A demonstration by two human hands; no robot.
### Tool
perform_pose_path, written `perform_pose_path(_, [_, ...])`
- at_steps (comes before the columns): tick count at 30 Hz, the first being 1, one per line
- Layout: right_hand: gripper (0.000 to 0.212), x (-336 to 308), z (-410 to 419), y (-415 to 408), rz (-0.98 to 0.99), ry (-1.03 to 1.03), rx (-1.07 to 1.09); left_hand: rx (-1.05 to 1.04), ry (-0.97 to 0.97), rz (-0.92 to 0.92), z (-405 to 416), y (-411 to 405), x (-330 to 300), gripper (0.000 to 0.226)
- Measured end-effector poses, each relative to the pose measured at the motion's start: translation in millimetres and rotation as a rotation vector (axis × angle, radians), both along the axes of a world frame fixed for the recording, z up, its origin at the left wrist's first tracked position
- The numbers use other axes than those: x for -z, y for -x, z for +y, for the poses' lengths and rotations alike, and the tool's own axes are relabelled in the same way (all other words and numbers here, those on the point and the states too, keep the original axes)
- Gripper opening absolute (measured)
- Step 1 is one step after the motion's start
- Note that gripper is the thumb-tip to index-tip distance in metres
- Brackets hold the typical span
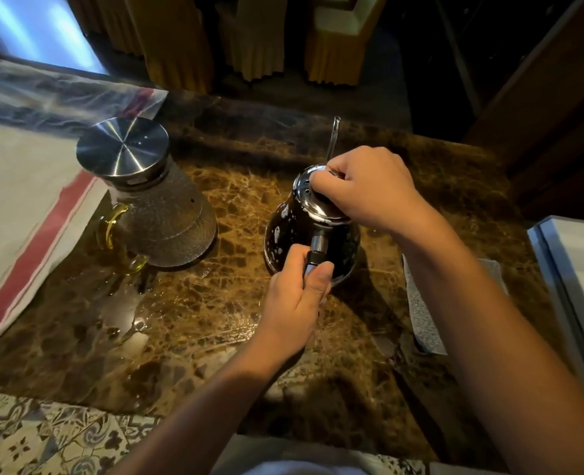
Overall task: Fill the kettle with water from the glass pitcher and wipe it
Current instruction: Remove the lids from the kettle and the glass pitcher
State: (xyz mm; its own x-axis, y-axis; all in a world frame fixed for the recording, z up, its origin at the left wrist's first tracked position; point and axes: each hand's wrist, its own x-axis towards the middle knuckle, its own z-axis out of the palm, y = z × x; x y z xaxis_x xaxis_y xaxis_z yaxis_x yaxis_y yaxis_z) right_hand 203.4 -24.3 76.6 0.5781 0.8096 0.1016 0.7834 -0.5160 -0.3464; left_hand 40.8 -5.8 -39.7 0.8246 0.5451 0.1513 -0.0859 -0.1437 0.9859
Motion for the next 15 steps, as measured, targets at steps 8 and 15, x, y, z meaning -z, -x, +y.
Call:
perform_pose_path(8, [0.051,-3,3,10,0.001,-0.022,0.089,0.096,-0.021,-0.067,12,3,-3,0.072])
perform_pose_path(15, [0.040,-9,-25,8,0.841,-0.635,0.415,0.128,-0.018,-0.061,27,3,1,0.045])
